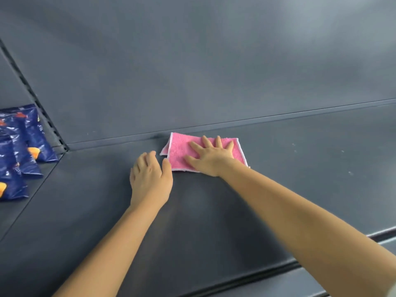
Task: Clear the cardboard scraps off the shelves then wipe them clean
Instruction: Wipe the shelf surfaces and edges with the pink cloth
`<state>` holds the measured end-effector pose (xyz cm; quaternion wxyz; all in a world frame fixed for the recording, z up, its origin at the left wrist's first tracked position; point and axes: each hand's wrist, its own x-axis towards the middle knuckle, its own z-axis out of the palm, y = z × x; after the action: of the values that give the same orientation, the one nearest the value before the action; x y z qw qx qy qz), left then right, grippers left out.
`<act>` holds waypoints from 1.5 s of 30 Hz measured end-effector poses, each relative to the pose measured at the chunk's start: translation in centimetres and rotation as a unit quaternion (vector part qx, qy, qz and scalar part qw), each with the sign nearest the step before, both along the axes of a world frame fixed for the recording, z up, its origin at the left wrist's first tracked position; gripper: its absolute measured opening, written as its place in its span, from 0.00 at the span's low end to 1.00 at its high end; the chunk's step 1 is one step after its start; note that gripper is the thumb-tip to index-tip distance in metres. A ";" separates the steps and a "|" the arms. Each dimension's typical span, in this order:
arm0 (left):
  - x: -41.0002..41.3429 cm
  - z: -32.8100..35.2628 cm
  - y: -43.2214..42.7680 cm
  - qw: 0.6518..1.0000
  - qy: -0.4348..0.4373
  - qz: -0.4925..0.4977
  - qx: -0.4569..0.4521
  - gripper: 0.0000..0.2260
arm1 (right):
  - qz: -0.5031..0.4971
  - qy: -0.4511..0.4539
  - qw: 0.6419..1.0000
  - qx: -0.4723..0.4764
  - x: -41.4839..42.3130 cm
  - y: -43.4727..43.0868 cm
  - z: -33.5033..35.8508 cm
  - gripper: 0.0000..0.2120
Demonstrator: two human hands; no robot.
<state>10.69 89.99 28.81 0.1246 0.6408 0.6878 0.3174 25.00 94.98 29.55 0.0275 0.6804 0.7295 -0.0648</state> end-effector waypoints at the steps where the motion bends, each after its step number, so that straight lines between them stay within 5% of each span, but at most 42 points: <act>1: 0.0 0.0 0.0 1.000 -0.006 -0.001 0.002 0.19 | 0.014 0.002 1.000 0.000 0.0 -1.1 0.0 0.29; 6: 0.6 1.5 -1.0 0.996 0.058 -0.065 0.002 0.18 | 0.079 0.010 0.996 -0.029 1.4 -7.4 0.4 0.29; 9: 3.5 1.9 -2.0 0.971 0.153 -0.176 -0.050 0.17 | 0.079 0.265 0.959 -0.062 2.5 -7.6 2.5 0.27; 11: 4.9 0.9 -2.9 0.943 0.250 -0.202 -0.080 0.21 | 0.003 0.369 0.929 0.019 4.1 -6.6 3.7 0.24; 13: 4.3 0.4 -3.0 0.923 0.306 -0.216 -0.086 0.23 | -0.086 0.334 0.934 0.097 6.3 -5.8 3.7 0.23; 17: 0.5 2.1 -0.1 0.931 0.289 -0.189 -0.120 0.23 | -0.169 0.248 0.949 0.094 8.1 -5.4 1.7 0.22; 20: 1.0 2.4 1.6 0.952 0.181 -0.184 -0.165 0.19 | -0.156 0.185 0.963 0.121 7.5 -5.5 0.2 0.18; 24: 5.8 0.8 2.6 0.931 0.280 -0.171 -0.158 0.30 | -0.157 0.168 0.960 0.158 7.5 -5.2 -0.8 0.16; 34: 6.3 0.7 -5.3 0.875 0.325 -0.344 -0.106 0.30 | -0.196 0.264 0.928 0.176 8.0 -4.9 -0.5 0.16; 45: 1.8 0.8 -8.3 0.868 0.312 -0.367 -0.121 0.31 | -0.128 0.121 0.975 0.134 4.5 -4.1 0.1 0.19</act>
<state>12.51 81.71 29.64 0.0874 0.8928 0.4386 -0.0537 29.46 90.89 29.68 -0.1611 0.7524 0.6366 -0.0515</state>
